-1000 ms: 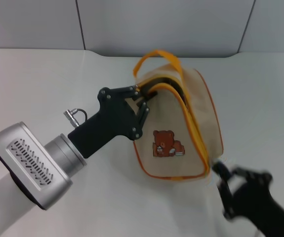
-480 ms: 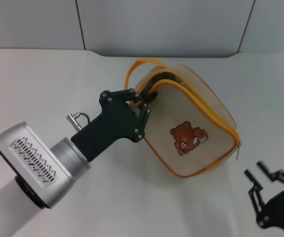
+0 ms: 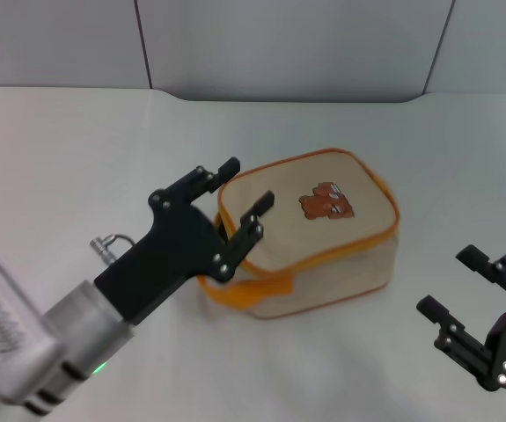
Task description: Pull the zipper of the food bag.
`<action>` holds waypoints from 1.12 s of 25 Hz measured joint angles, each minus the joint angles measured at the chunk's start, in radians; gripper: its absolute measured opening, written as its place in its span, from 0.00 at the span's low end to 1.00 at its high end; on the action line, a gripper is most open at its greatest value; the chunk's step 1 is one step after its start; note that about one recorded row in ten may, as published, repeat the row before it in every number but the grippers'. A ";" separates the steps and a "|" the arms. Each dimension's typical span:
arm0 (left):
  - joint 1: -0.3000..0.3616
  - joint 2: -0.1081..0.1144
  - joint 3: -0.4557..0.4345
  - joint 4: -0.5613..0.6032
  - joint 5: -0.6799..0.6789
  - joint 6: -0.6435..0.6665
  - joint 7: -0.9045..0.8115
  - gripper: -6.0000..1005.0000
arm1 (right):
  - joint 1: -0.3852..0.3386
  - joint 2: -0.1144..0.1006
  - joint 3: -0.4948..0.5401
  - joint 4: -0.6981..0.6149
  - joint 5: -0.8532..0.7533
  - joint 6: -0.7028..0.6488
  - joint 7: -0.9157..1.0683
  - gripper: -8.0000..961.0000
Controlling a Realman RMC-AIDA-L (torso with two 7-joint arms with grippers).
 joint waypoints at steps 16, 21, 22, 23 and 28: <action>-0.065 0.005 0.147 0.510 0.363 0.383 -0.618 0.78 | 0.159 -0.012 -0.319 -0.320 -0.070 -0.035 0.528 0.85; -0.049 0.007 0.149 0.512 0.358 0.385 -0.610 0.81 | 0.177 -0.010 -0.351 -0.325 -0.077 -0.010 0.546 0.85; -0.047 0.007 0.149 0.512 0.357 0.385 -0.609 0.81 | 0.178 -0.008 -0.352 -0.325 -0.077 -0.008 0.547 0.85; -0.047 0.007 0.149 0.512 0.357 0.385 -0.609 0.81 | 0.178 -0.008 -0.352 -0.325 -0.077 -0.008 0.547 0.85; -0.047 0.004 0.146 0.515 0.355 0.385 -0.607 0.81 | 0.178 -0.008 -0.351 -0.326 -0.078 -0.007 0.548 0.85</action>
